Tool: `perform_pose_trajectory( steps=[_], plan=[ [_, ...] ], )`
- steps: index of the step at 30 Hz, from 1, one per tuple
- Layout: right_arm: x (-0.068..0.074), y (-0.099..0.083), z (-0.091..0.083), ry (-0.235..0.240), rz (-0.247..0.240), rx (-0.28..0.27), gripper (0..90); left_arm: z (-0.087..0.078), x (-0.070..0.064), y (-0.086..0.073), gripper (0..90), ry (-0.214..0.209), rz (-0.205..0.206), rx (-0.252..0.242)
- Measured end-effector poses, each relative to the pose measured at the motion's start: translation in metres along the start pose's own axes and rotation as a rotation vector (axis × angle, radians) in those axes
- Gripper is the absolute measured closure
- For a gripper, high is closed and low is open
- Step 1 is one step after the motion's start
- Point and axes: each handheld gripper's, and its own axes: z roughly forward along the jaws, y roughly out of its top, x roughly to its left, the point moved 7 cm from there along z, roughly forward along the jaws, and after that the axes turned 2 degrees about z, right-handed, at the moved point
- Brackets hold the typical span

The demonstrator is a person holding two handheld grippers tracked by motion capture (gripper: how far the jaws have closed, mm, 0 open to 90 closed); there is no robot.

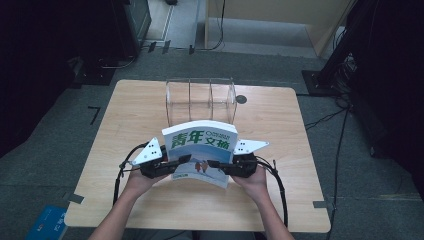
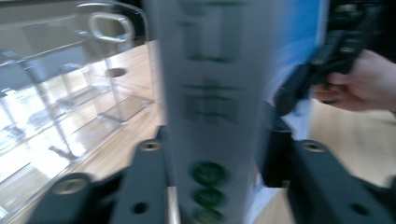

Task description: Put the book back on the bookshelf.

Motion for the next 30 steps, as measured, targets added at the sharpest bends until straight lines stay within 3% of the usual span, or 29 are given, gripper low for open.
perform_pose_trajectory(
  steps=[1,2,4,6,7,9,12,16,18,19,20,21,24,30],
  plan=[
    [-0.001,-0.001,-0.002,-0.026,0.025,-0.015,74.9,-0.002,0.005,0.0,52.3,0.062,-0.029,0.008],
    [-0.001,-0.001,-0.002,-0.026,0.025,-0.015,74.9,-0.002,0.005,0.0,49.8,0.062,-0.029,0.008],
    [-0.004,-0.003,-0.007,-0.064,0.049,-0.035,75.0,-0.005,0.013,-0.001,50.5,0.105,-0.074,0.016],
    [-0.011,-0.007,-0.016,-0.104,0.097,-0.06,75.1,-0.007,0.018,-0.003,50.8,0.11,-0.12,0.018],
    [-0.013,-0.008,-0.018,-0.126,0.103,-0.066,75.1,-0.007,0.021,-0.006,49.9,0.127,-0.14,0.043],
    [-0.014,-0.008,-0.021,-0.135,0.11,-0.074,75.1,-0.007,0.021,-0.007,49.5,0.125,-0.149,0.052],
    [-0.018,-0.007,-0.028,-0.2,0.112,-0.083,75.1,-0.006,0.021,-0.012,47.1,0.148,-0.156,0.08],
    [-0.022,-0.003,-0.035,-0.265,0.104,-0.089,75.2,-0.007,0.02,-0.019,42.0,0.155,-0.208,0.102],
    [-0.026,-0.002,-0.039,-0.331,0.118,-0.099,75.2,-0.009,0.021,-0.027,40.2,0.176,-0.248,0.128],
    [-0.026,-0.002,-0.039,-0.331,0.118,-0.099,75.2,-0.009,0.021,-0.027,40.1,0.176,-0.248,0.128],
    [-0.029,0.0,-0.04,-0.364,0.125,-0.111,75.2,-0.01,0.022,-0.031,40.0,0.187,-0.253,0.135],
    [-0.029,0.0,-0.04,-0.364,0.125,-0.111,75.2,-0.01,0.022,-0.031,40.1,0.187,-0.253,0.135],
    [-0.033,0.004,-0.039,-0.422,0.127,-0.123,75.2,-0.011,0.023,-0.034,40.0,0.193,-0.264,0.149],
    [-0.042,0.022,-0.024,-0.519,0.126,-0.131,75.2,-0.009,0.021,-0.042,38.8,0.193,-0.249,0.216]
  ],
)
